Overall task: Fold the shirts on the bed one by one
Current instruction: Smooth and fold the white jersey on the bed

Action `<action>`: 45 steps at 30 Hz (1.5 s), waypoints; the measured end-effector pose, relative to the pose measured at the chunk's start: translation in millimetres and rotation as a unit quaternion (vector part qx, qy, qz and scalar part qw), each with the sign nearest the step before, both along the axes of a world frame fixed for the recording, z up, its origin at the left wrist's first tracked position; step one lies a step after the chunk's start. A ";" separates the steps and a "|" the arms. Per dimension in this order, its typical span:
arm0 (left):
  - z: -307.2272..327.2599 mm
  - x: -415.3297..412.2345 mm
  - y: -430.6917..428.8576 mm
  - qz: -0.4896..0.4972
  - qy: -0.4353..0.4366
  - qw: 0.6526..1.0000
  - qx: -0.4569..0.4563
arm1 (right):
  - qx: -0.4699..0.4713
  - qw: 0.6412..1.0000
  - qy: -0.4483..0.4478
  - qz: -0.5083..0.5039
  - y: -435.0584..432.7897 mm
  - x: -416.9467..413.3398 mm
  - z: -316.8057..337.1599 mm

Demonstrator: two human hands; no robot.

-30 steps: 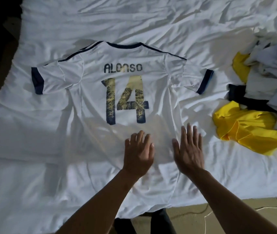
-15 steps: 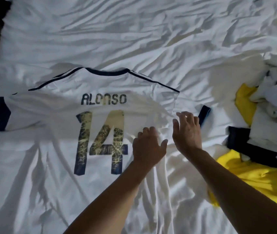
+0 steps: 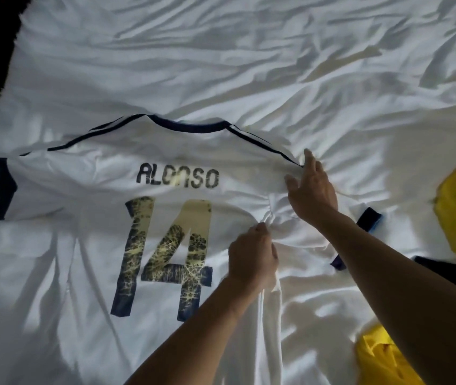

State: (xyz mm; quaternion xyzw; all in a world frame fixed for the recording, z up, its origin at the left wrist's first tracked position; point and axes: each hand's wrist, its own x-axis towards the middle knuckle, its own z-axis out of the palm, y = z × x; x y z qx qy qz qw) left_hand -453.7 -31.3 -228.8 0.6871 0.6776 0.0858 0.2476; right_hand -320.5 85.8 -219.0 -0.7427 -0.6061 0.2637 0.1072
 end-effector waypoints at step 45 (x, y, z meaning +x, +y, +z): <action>35.8 -189.2 -77.8 0.290 -0.343 0.849 -0.280 | -0.182 0.979 -0.082 0.048 -307.3 -175.0 54.3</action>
